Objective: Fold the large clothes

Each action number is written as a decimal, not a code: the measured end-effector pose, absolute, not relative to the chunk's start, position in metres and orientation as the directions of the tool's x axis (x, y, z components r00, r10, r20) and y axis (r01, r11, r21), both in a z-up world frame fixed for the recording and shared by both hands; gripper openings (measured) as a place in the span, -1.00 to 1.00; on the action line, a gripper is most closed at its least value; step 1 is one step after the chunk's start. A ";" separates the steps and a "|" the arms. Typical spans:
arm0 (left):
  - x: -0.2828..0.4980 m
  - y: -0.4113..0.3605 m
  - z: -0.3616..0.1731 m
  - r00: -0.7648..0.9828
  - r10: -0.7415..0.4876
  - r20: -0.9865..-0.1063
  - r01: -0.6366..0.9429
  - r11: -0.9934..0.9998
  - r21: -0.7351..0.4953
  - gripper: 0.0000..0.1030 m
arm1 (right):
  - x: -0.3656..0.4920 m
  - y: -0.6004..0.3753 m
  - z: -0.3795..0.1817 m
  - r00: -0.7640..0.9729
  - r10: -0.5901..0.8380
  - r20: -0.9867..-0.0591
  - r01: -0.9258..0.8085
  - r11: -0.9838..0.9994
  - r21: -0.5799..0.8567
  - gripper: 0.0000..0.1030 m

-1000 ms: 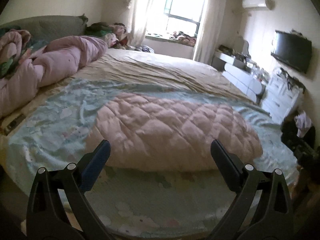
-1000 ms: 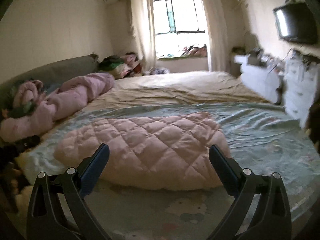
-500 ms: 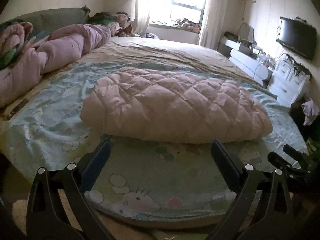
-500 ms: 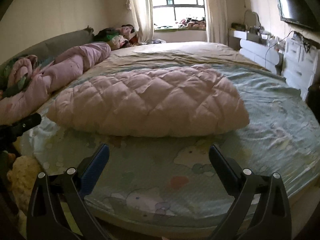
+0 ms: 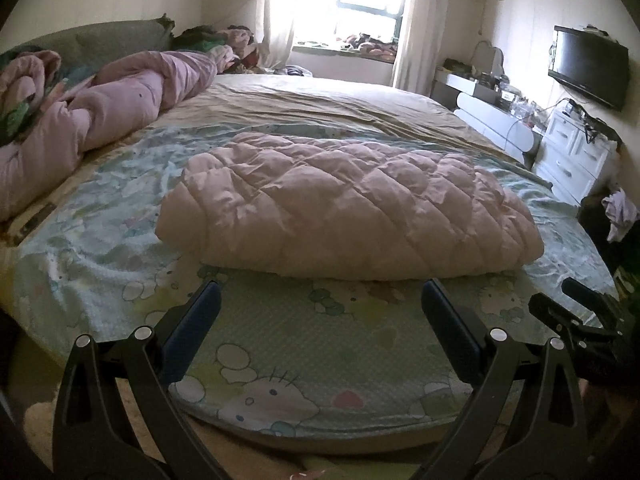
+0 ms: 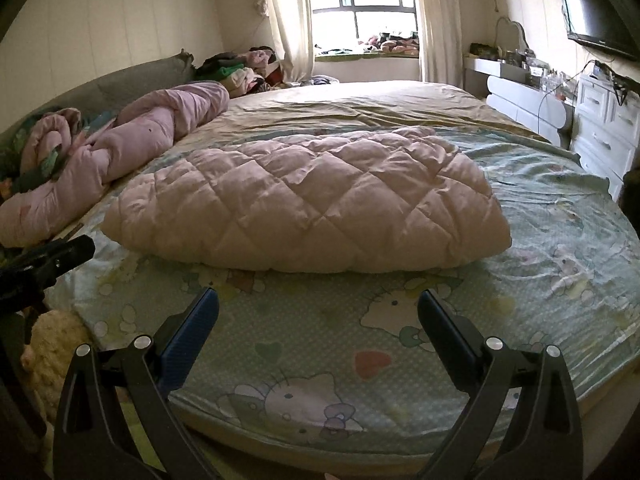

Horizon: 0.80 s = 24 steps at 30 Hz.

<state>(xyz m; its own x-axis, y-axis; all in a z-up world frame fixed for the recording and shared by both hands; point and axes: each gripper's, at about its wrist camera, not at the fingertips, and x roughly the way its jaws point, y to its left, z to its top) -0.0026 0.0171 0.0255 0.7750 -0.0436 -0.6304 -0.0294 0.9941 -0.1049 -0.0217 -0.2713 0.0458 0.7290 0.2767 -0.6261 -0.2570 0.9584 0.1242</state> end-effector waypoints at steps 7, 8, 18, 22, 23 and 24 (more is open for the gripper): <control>-0.003 0.016 0.026 0.778 -0.050 -0.627 -0.022 0.994 -0.107 0.82 | -0.022 -0.270 0.051 0.738 0.276 -0.616 -0.257 0.959 0.122 0.92; -0.002 0.016 0.026 0.778 -0.052 -0.626 -0.020 0.994 -0.107 0.82 | -0.022 -0.270 0.051 0.738 0.276 -0.615 -0.256 0.959 0.123 0.92; -0.003 0.016 0.026 0.776 -0.047 -0.629 -0.021 0.995 -0.101 0.82 | -0.022 -0.269 0.051 0.738 0.277 -0.615 -0.258 0.958 0.122 0.92; -0.003 0.017 0.026 0.776 -0.047 -0.628 -0.023 0.994 -0.103 0.82 | -0.022 -0.270 0.052 0.737 0.278 -0.616 -0.257 0.958 0.125 0.92; -0.003 0.017 0.026 0.777 -0.047 -0.628 -0.023 0.994 -0.104 0.82 | -0.022 -0.270 0.052 0.739 0.278 -0.614 -0.258 0.958 0.124 0.92; -0.003 0.017 0.026 0.776 -0.048 -0.629 -0.022 0.994 -0.103 0.82 | -0.021 -0.270 0.052 0.738 0.277 -0.615 -0.258 0.958 0.123 0.92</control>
